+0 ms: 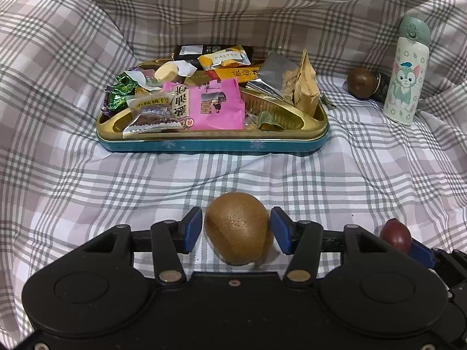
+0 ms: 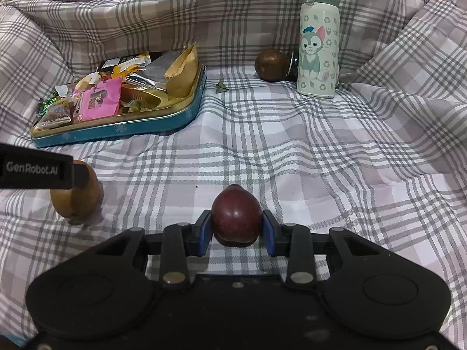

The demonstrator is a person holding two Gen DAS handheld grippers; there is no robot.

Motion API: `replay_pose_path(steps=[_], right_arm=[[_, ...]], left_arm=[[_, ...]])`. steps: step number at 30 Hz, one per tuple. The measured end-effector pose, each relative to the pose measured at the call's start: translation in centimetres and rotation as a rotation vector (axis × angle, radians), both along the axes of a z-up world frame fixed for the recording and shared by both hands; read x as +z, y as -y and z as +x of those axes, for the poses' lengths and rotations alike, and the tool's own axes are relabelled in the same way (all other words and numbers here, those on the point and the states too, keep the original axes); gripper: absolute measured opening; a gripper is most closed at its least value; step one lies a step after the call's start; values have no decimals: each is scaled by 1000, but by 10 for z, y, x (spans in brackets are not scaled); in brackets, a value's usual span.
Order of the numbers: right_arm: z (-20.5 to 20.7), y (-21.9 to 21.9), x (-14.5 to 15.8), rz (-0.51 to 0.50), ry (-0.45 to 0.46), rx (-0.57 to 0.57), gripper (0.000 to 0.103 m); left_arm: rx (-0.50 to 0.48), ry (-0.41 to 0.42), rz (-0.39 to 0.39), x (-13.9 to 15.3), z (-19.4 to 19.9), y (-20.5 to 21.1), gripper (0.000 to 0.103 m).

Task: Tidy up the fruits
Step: 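Close the left tool on the kiwi while the right tool holds the plum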

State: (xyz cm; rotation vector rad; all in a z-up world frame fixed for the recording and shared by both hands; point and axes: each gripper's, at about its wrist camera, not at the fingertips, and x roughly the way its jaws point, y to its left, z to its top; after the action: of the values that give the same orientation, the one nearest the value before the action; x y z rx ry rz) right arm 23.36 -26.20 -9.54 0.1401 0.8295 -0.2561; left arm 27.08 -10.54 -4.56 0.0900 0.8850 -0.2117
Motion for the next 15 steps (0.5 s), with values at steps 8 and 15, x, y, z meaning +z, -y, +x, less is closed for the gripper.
replay_pose_path(steps=[8,15], right_arm=[[0,1,-1,2,2,0,36],[0,1,-1,8,4,-4,36]], left_arm=[[-2,1,4,-2,2,3,59],[-15,-7,0,-1,2,2,57]])
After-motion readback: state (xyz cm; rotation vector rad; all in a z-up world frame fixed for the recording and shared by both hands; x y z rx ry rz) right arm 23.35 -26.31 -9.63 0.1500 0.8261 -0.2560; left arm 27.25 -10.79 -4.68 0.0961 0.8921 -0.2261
